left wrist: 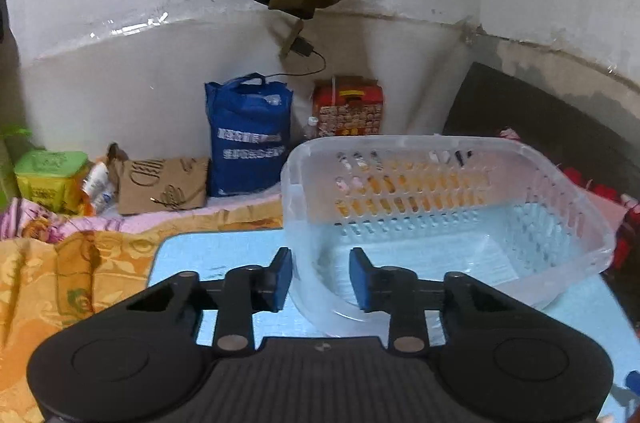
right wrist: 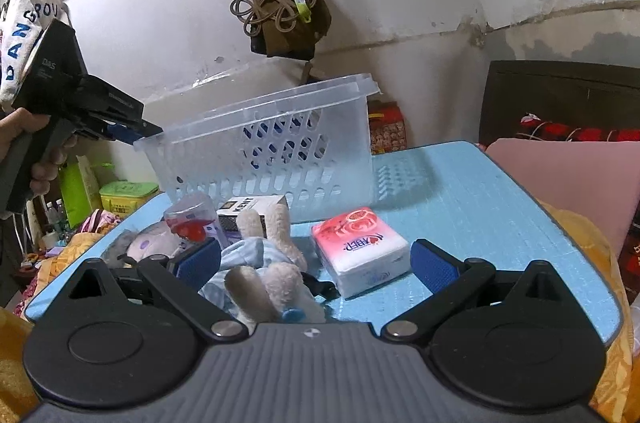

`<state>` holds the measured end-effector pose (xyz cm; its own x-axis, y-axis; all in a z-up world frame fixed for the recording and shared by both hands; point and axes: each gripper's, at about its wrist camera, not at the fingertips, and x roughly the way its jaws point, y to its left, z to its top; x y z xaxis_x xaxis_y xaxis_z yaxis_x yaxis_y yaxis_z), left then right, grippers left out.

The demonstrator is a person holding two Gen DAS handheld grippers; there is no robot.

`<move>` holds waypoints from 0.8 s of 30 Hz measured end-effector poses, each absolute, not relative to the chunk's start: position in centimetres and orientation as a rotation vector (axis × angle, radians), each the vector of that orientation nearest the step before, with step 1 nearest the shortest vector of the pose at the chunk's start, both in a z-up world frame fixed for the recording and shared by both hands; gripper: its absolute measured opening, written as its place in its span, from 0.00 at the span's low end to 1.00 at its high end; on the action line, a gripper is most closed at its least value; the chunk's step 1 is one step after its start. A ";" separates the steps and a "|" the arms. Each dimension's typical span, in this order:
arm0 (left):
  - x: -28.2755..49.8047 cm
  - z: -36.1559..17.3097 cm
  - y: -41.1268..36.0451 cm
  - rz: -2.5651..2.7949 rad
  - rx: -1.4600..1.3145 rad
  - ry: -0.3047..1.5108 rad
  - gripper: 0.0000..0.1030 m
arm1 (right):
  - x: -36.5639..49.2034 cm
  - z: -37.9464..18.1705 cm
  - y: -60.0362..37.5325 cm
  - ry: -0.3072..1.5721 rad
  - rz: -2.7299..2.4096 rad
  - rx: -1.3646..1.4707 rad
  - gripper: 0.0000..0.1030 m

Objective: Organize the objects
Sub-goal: 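Grasp the rim of the clear plastic basket with the left gripper, then grasp the white plush bunny with glasses with the right gripper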

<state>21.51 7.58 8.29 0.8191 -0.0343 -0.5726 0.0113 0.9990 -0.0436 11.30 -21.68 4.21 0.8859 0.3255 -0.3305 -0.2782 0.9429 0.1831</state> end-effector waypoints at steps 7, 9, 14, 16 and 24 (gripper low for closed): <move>21.5 8.2 7.0 0.026 -0.017 0.599 0.26 | 10.9 3.6 -22.6 0.364 0.311 0.170 1.00; 21.3 8.1 6.6 0.037 0.006 0.593 0.26 | 10.8 3.4 -22.7 0.361 0.315 0.168 1.00; 21.2 8.0 6.1 0.040 0.025 0.585 0.28 | 10.0 3.4 -22.6 0.339 0.315 0.137 1.00; 21.3 8.0 6.3 0.027 0.025 0.585 0.32 | 9.9 3.4 -22.4 0.343 0.319 0.129 1.00; 21.1 7.8 6.2 0.024 0.027 0.578 0.32 | 9.3 3.1 -20.9 0.385 0.381 0.075 1.00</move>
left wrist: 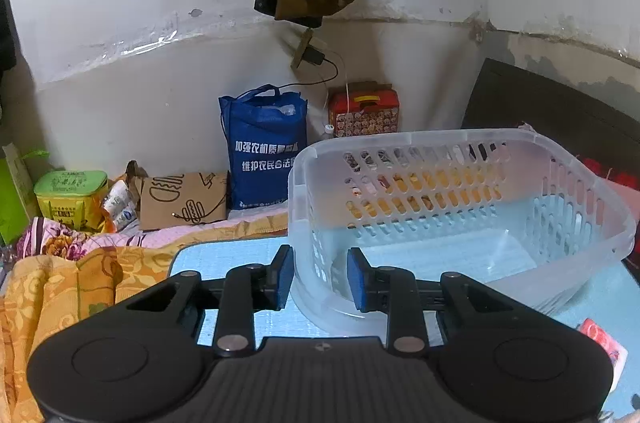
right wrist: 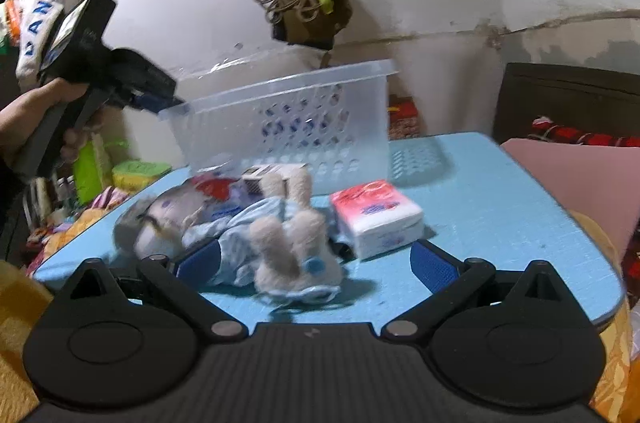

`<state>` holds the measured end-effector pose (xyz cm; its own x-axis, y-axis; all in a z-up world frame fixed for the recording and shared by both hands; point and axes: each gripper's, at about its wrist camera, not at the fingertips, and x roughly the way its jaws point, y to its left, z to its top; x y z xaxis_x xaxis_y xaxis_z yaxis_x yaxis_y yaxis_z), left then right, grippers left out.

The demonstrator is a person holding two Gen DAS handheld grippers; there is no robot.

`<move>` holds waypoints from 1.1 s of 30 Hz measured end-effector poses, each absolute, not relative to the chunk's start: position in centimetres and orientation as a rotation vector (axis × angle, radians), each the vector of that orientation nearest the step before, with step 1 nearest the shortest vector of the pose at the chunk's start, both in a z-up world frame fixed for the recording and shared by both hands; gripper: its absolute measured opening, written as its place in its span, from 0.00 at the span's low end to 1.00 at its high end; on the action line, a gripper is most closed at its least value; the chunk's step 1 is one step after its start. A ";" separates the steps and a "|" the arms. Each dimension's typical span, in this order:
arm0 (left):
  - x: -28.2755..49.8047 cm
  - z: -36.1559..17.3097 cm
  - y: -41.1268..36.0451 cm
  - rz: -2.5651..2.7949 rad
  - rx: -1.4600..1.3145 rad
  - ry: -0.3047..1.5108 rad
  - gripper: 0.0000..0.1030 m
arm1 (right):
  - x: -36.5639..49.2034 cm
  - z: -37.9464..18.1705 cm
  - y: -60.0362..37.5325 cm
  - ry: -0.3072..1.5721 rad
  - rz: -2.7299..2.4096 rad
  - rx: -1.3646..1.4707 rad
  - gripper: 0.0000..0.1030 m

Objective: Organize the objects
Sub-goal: 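Grasp the white plush bunny with glasses with the right gripper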

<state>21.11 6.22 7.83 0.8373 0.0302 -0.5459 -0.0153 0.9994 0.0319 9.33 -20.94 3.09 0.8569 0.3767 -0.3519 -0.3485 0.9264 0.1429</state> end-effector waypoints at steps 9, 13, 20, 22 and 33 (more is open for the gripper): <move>21.2 7.9 6.5 0.014 0.015 0.578 0.32 | 12.2 1.7 -16.8 0.473 0.390 0.072 1.00; 21.1 7.8 6.4 0.015 0.018 0.576 0.32 | 12.7 1.2 -15.2 0.467 0.379 0.019 1.00; 21.0 7.8 6.6 0.008 0.014 0.575 0.32 | 12.3 0.7 -15.6 0.458 0.405 0.001 1.00; 21.0 7.8 6.6 0.009 0.015 0.574 0.32 | 11.9 0.7 -15.9 0.450 0.409 -0.006 0.96; 21.0 7.9 6.3 0.024 0.024 0.573 0.32 | 11.0 0.9 -18.5 0.426 0.427 0.057 0.47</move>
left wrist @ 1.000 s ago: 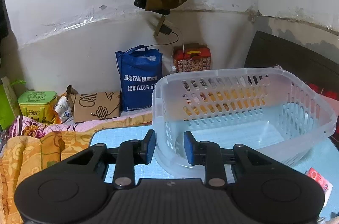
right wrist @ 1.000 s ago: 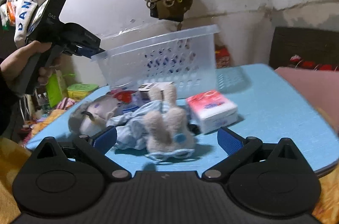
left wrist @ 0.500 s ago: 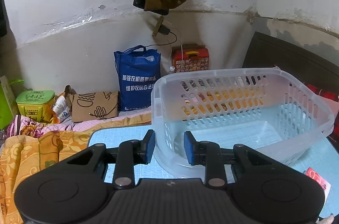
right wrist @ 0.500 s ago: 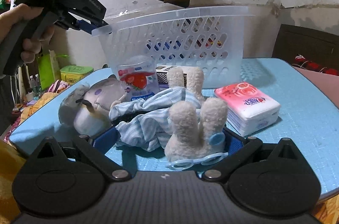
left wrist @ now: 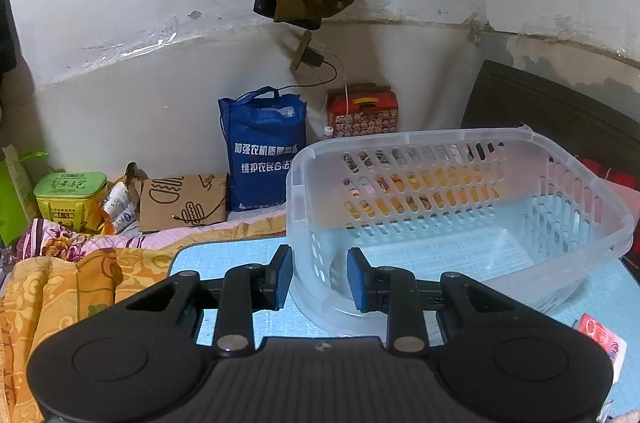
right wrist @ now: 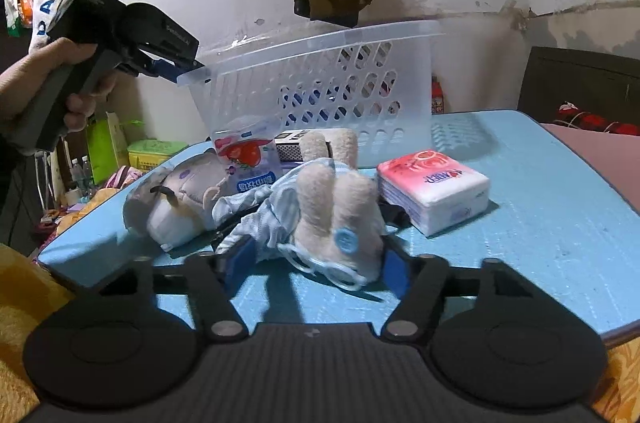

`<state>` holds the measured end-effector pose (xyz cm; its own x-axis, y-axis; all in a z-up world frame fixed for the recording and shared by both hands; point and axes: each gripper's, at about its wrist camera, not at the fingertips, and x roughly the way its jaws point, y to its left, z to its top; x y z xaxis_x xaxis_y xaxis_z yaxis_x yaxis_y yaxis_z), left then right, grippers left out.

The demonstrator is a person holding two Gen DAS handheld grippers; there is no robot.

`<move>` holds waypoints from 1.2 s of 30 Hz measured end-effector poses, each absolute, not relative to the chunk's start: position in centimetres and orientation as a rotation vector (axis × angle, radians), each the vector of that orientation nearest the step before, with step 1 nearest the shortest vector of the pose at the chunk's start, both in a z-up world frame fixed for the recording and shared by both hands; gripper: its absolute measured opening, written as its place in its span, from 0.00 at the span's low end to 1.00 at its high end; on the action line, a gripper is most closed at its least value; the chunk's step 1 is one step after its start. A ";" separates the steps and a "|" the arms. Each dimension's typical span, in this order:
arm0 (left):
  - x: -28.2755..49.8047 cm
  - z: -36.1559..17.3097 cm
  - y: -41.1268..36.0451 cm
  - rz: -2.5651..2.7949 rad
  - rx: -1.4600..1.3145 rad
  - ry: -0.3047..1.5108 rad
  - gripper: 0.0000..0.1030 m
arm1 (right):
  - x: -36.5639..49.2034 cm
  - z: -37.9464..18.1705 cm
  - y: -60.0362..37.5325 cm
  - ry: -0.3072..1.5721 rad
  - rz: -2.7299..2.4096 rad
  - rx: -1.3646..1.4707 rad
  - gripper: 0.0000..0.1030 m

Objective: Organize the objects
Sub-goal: 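Grasp the white plush bunny with glasses with the right gripper, then lift the bunny over the basket and open the right gripper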

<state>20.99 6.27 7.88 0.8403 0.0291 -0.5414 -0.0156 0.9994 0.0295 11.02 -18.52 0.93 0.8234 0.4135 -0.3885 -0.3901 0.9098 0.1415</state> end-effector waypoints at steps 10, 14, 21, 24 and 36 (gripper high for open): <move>21.0 7.9 6.1 0.033 0.033 0.571 0.32 | 9.8 1.3 -19.9 0.375 0.462 0.093 0.45; 21.0 7.8 6.1 0.030 0.032 0.570 0.32 | 8.6 2.9 -20.2 0.304 0.468 0.095 0.45; 20.9 7.8 6.2 0.026 0.026 0.571 0.32 | 8.0 6.3 -20.7 0.224 0.459 0.065 0.45; 20.9 7.8 6.3 0.021 0.019 0.572 0.32 | 8.1 8.1 -20.9 0.179 0.451 0.057 0.45; 21.0 7.8 6.3 0.022 0.016 0.573 0.32 | 19.5 16.4 -19.0 0.175 0.475 0.049 0.45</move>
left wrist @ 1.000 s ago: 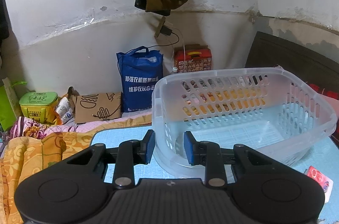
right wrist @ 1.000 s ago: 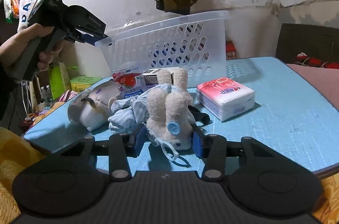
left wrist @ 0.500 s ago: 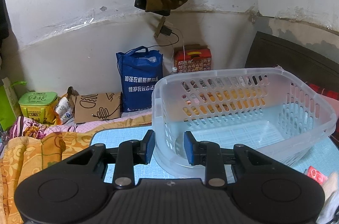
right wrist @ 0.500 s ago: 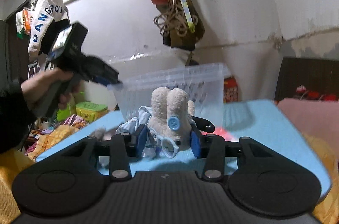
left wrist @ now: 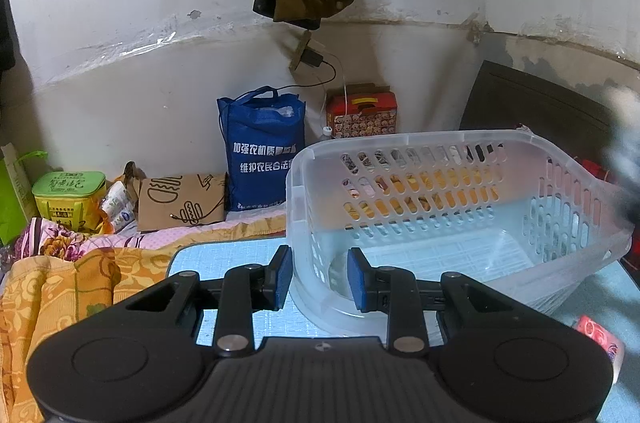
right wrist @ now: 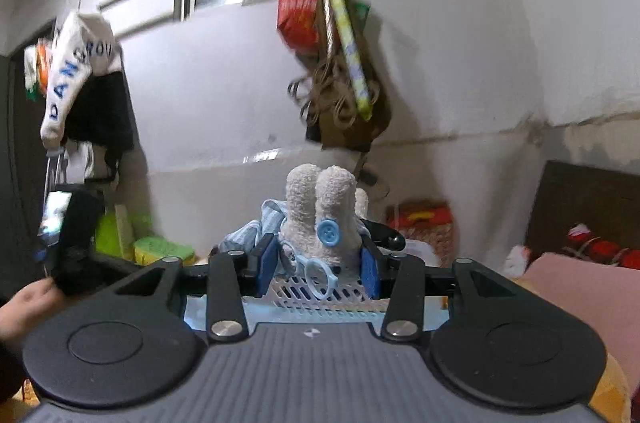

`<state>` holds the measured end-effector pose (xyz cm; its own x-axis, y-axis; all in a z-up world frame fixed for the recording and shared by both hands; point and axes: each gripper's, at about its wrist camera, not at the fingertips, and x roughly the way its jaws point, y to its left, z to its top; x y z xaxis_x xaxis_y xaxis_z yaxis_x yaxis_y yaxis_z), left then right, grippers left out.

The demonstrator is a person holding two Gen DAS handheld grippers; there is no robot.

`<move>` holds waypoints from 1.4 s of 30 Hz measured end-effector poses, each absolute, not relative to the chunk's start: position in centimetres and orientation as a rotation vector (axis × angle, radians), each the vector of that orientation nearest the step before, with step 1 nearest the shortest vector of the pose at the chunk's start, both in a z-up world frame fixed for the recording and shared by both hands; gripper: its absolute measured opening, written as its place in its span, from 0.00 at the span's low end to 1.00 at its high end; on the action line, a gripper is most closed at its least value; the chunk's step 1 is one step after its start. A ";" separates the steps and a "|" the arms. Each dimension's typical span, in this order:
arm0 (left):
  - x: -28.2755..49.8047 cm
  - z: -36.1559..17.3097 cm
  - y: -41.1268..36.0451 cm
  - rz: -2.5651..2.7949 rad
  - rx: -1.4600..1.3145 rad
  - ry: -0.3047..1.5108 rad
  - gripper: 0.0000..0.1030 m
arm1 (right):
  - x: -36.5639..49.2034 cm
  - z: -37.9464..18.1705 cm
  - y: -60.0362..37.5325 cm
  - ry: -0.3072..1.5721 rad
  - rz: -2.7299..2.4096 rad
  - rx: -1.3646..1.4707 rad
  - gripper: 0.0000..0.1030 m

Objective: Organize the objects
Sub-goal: 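Lift the bunny over the basket and open the right gripper, then grasp the pink ABER tissue pack with the right gripper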

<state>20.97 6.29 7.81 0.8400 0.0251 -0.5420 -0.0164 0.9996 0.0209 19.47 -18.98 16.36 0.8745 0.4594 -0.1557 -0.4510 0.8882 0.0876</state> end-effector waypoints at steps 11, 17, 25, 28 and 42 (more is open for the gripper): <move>21.0 7.8 6.3 0.020 0.022 0.571 0.32 | 25.4 13.9 -16.8 0.218 0.395 0.047 1.00; 21.1 7.9 6.3 0.017 0.021 0.572 0.33 | 19.7 12.1 -20.5 0.147 0.319 0.081 1.00; 21.1 7.8 6.3 0.022 0.031 0.568 0.33 | 17.7 5.3 -22.1 0.331 0.290 0.116 1.00; 21.1 7.8 6.2 0.025 0.036 0.567 0.33 | 17.7 4.3 -21.3 0.380 0.275 0.071 1.00; 21.1 7.7 6.1 0.022 0.042 0.563 0.33 | 18.4 2.1 -20.7 0.509 0.309 0.048 1.00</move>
